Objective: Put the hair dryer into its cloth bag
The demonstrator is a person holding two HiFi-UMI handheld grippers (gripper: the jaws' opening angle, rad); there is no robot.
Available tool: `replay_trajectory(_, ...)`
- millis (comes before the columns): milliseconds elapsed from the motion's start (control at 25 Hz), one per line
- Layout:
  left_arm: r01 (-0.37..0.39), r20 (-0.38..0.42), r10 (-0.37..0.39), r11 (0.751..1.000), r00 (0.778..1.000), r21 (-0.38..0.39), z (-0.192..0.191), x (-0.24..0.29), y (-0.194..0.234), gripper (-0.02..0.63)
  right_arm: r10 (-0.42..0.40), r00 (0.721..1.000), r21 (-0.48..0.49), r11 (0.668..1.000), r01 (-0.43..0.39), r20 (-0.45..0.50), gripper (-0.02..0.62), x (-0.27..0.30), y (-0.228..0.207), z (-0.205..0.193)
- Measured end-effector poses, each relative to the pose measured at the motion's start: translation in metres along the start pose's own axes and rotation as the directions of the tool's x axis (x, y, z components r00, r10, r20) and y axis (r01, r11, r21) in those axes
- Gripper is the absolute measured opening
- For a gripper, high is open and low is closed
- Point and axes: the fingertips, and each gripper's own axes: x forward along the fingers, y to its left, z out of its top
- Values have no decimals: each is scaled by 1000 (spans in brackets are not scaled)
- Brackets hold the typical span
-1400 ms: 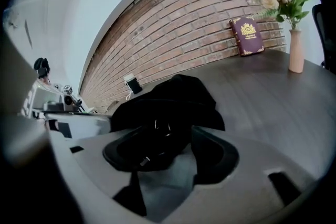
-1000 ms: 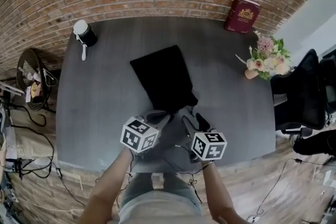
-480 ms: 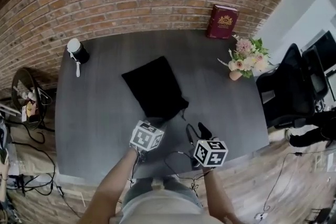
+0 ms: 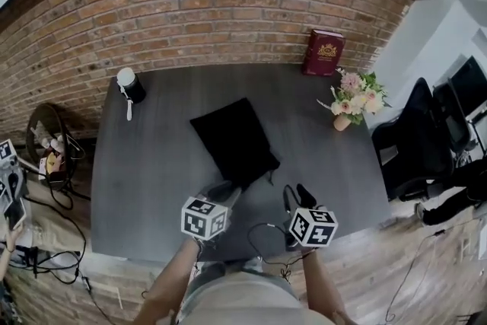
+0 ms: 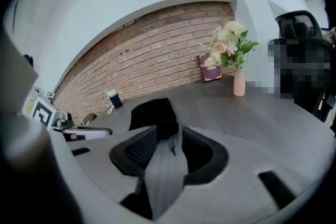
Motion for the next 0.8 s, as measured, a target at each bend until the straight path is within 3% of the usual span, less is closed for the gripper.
replay_trajectory(80,-70,101,70,998,992,-10,21,-26,9,91,-3,999,-7,1000,4,47,131,-8,2,17)
replay_trajectory(160,-142,210,144,990,967,-26,47,-55,19,79,-7,994,-12,1000,9,105,97,-18,3,37)
replay_trajectory(240,-204,317,210,978,925,-53,74,-86,27,59,-18,986,-19,1000,21,164,65,-29,2,57)
replay_trajectory(400,-307,476,321,945,819,-110,122,-143,40,49,-18,963,-36,999,29,268,12,-44,3,102)
replay_trajectory(520,-399,526,402,908,749,-127,146,-174,47,28,-8,941,-57,998,29,338,0,-56,7,136)
replay_trajectory(600,-448,545,438,886,715,-123,157,-188,50,19,-1,923,-82,996,36,386,-3,-66,9,158)
replay_trajectory(800,-500,575,474,857,667,-125,174,-209,53,11,-11,883,-179,978,107,470,-3,-91,11,196)
